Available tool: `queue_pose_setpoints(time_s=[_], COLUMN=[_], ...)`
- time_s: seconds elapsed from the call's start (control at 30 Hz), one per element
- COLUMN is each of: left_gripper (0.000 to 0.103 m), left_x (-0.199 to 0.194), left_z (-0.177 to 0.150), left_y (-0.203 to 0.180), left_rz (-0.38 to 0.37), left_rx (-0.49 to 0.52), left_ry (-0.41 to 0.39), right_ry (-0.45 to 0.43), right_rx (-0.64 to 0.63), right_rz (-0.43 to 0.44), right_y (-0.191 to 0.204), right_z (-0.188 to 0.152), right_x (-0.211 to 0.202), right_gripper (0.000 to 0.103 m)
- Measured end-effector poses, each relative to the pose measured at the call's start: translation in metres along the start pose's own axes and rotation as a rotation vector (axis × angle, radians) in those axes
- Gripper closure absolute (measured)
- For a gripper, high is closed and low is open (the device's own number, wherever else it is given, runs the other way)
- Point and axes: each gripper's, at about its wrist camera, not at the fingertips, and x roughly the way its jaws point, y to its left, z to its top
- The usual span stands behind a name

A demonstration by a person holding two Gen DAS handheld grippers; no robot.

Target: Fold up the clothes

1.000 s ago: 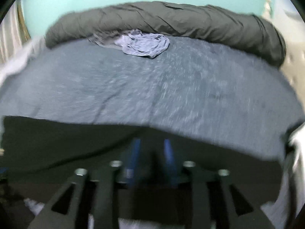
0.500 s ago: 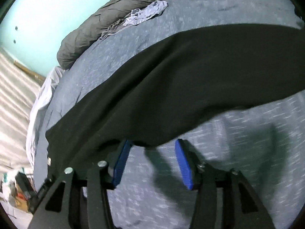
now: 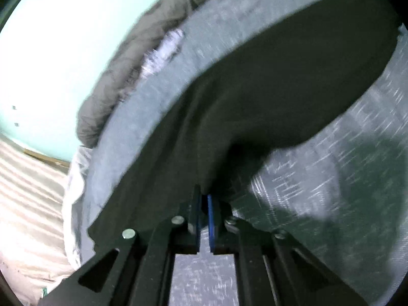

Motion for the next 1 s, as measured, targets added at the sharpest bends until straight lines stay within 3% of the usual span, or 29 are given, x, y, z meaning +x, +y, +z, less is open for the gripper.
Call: queue_pose_setpoints(time_s=[0.2,0.33,0.47,0.53,0.63,0.87,1.0], left_gripper=[0.048,0.048,0.048,0.048,0.048,0.048,0.048], left_x=[0.001,0.002,0.001,0.000,0.003,0.003,0.004], left_z=[0.000,0.000,0.001,0.000,-0.001,-0.002,-0.003], left_y=[-0.001,0.001,0.001,0.000,-0.003,-0.006,-0.006], left_rz=[0.004,0.000,-0.003,0.000,0.009,0.022,0.031], left_rx=[0.003,-0.002,0.000,0.004,0.011,0.032,0.042], left_ry=[0.002,0.003,0.001,-0.002,0.003,0.005,0.006], right_ry=[0.075,0.027,-0.080,-0.123,-0.164,-0.220,-0.205], right_rx=[-0.029,-0.025,0.037,0.091,0.151,0.182,0.180], right_rz=[-0.123,-0.162,-0.223,-0.254,-0.300,-0.361,-0.360], right_y=[-0.010,-0.016,-0.046,-0.068,-0.097,-0.127,-0.138], right_z=[-0.002,0.000,0.021,0.035,0.058,0.091,0.105], right_x=[0.015,-0.001,-0.042,-0.063,-0.087,-0.105,-0.097], right_gripper=[0.098,0.081,0.080,0.065,0.056,0.049,0.049])
